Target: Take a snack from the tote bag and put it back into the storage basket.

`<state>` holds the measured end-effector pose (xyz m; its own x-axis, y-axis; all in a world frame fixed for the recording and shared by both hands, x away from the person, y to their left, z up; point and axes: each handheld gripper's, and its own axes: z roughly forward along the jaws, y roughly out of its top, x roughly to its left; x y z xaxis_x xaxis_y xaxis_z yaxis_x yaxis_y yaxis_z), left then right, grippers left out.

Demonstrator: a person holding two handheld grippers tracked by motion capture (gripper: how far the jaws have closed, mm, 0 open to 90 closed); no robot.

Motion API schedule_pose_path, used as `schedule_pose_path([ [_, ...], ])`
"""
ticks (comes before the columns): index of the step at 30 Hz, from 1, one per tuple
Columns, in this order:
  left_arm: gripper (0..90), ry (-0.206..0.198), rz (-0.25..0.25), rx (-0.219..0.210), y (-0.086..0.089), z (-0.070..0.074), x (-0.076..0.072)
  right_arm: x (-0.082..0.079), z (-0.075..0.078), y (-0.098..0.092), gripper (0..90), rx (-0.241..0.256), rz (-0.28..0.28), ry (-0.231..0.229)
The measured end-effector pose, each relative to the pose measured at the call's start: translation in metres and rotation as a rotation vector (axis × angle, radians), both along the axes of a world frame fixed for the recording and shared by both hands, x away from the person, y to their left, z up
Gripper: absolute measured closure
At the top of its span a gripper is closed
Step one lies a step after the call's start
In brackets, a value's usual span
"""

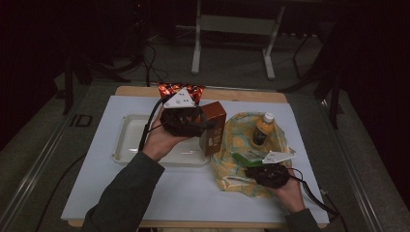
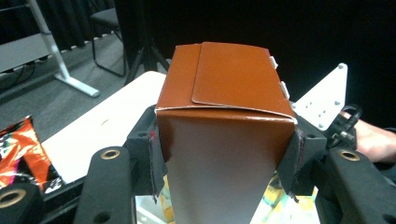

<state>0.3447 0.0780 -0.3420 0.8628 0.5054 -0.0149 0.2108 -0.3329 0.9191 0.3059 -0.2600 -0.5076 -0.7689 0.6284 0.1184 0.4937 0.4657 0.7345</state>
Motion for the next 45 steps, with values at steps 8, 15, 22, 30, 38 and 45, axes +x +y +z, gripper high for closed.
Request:
schedule_pose_path([
  [8,42.7,0.003,0.017,0.008,0.009,-0.005,0.002,0.0,0.0,0.0,74.9,0.001,-0.001,0.0],
  [15,42.7,0.005,0.029,0.031,0.016,-0.009,0.003,0.0,0.001,-0.001,74.9,0.002,-0.002,-0.001],
  [22,42.7,0.016,0.058,0.017,0.03,-0.016,0.006,0.0,0.001,-0.001,74.9,0.004,-0.005,0.001],
  [30,42.7,0.026,0.09,0.021,0.043,-0.022,0.008,0.0,0.001,-0.001,75.0,0.002,-0.004,0.0],
  [38,42.7,0.029,0.108,0.027,0.052,-0.026,0.009,0.0,0.001,-0.001,75.0,0.005,-0.005,0.0],
  [45,42.7,0.024,0.122,0.055,0.061,-0.028,0.009,0.0,0.001,-0.001,74.9,0.004,-0.004,0.0],
])
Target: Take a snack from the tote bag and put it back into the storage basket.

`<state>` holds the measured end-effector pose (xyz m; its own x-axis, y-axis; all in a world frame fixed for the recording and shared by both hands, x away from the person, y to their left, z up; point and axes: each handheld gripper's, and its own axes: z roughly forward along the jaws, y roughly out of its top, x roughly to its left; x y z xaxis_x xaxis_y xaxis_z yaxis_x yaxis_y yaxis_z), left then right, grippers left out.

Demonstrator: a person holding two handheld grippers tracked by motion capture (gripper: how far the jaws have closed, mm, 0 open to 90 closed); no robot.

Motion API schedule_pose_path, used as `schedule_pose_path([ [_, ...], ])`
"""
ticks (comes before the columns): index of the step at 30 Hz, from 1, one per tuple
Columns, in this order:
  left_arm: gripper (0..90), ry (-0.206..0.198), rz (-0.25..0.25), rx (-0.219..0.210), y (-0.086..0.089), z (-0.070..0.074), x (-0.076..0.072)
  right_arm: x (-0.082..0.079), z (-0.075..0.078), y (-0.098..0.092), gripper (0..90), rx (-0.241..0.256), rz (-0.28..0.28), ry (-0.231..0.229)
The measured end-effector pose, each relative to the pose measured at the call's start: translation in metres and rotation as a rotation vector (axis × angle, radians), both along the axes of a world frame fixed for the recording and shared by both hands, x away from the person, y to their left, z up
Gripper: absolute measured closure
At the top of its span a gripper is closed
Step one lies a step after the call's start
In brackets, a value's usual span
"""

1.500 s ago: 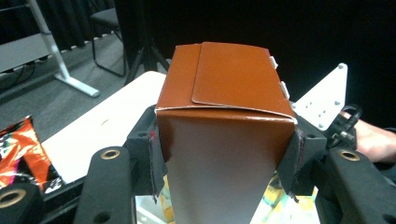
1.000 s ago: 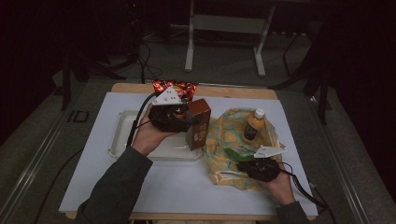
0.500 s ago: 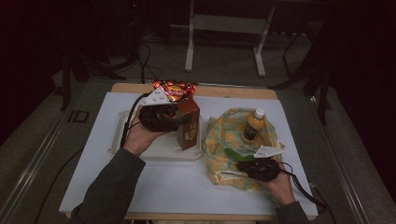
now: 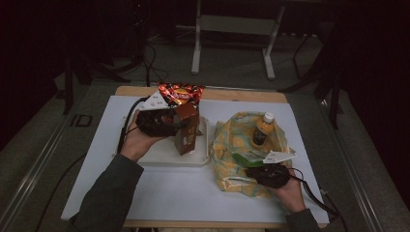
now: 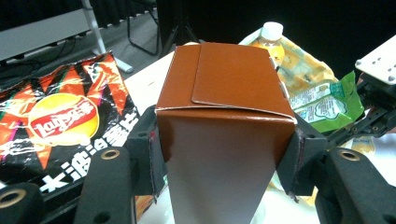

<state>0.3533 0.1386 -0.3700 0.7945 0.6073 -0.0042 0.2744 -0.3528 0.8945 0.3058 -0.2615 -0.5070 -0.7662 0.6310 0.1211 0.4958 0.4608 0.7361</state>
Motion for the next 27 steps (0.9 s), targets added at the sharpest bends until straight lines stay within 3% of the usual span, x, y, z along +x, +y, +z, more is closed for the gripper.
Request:
schedule_pose_path([
  [8,42.7,0.002,0.021,0.015,0.013,-0.004,-0.002,0.0,0.0,0.0,74.9,-0.001,0.0,0.0],
  [19,42.7,0.009,0.038,0.072,0.026,-0.013,-0.003,0.0,-0.001,0.001,75.0,-0.003,0.002,0.002],
  [27,42.5,0.013,0.012,0.169,0.022,-0.02,-0.004,0.0,-0.001,0.0,74.9,-0.005,0.004,-0.002],
])
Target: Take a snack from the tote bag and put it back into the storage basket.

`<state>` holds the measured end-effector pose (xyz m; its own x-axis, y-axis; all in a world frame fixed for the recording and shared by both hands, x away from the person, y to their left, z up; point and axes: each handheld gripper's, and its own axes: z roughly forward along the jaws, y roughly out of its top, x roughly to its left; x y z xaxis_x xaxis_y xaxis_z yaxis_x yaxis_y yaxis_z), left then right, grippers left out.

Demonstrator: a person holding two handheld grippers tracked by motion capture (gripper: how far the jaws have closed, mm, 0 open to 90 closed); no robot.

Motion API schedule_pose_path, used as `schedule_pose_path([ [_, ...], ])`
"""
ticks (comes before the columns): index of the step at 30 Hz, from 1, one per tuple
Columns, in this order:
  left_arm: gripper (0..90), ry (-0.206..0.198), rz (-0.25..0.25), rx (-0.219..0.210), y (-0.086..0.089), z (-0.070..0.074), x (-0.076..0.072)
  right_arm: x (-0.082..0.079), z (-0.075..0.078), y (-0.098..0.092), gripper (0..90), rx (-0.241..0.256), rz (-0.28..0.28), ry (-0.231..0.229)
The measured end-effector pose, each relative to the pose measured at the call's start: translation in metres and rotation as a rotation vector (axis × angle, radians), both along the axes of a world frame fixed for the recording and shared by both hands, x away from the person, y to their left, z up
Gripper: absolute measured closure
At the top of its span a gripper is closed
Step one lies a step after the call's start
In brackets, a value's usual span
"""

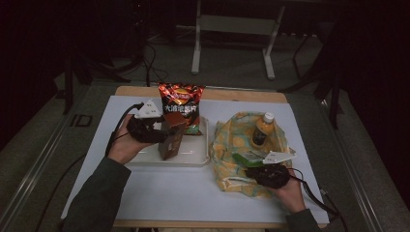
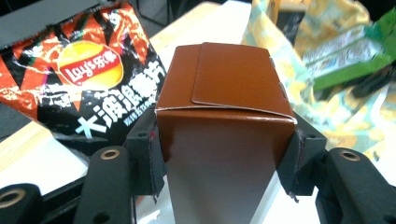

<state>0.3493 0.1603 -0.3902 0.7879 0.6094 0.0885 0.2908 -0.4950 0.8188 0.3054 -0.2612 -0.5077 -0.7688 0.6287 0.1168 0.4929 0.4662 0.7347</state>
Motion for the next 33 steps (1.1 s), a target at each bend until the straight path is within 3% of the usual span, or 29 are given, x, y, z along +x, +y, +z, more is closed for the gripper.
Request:
schedule_pose_path([
  [7,42.5,0.024,-0.024,0.023,-0.006,-0.008,0.002,0.0,0.0,0.0,74.9,-0.001,0.001,0.0],
  [15,42.1,0.007,-0.046,0.016,-0.023,-0.009,0.004,0.0,-0.001,0.001,74.8,-0.001,0.001,0.002],
  [33,38.9,0.033,-0.073,-0.037,-0.056,-0.021,0.016,-0.001,0.0,0.0,74.7,0.002,0.0,0.001],
])
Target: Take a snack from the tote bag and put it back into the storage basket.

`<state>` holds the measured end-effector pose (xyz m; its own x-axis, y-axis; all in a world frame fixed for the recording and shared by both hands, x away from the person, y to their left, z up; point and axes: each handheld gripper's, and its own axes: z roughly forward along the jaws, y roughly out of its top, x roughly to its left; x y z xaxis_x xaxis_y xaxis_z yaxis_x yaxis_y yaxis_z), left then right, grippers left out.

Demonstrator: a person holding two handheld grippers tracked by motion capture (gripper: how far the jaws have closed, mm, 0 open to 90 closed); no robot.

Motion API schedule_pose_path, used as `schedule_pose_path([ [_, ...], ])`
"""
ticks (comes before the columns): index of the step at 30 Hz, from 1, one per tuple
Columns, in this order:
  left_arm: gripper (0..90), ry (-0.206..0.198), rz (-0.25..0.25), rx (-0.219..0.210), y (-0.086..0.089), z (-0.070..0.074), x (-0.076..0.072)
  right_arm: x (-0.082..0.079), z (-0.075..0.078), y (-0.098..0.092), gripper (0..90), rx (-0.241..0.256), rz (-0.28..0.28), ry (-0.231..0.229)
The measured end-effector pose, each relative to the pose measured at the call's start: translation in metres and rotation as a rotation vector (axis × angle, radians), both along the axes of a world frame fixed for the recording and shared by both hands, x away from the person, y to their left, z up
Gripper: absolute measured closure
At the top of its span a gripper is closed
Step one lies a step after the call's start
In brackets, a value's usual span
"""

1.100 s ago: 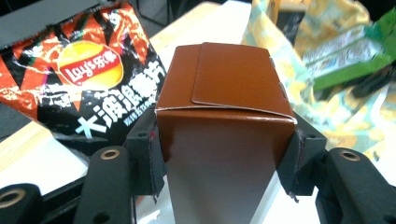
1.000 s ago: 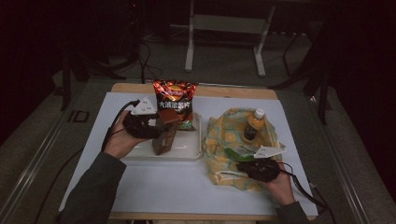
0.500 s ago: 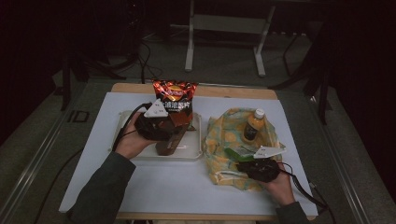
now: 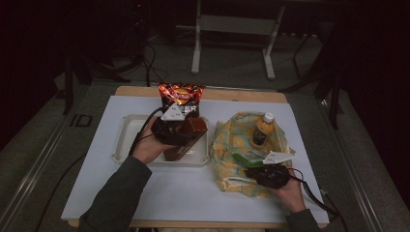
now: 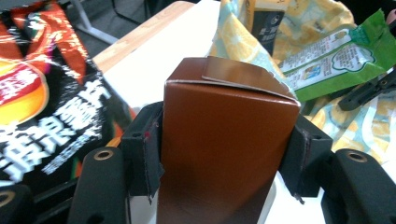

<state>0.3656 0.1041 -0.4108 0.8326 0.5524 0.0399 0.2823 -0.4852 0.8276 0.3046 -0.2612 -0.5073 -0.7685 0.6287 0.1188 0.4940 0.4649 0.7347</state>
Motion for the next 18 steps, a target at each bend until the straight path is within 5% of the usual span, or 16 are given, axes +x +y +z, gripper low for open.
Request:
schedule_pose_path([
  [18,37.5,0.012,-0.067,0.032,-0.027,-0.01,0.004,0.0,0.0,0.0,75.0,0.002,0.0,-0.001],
])
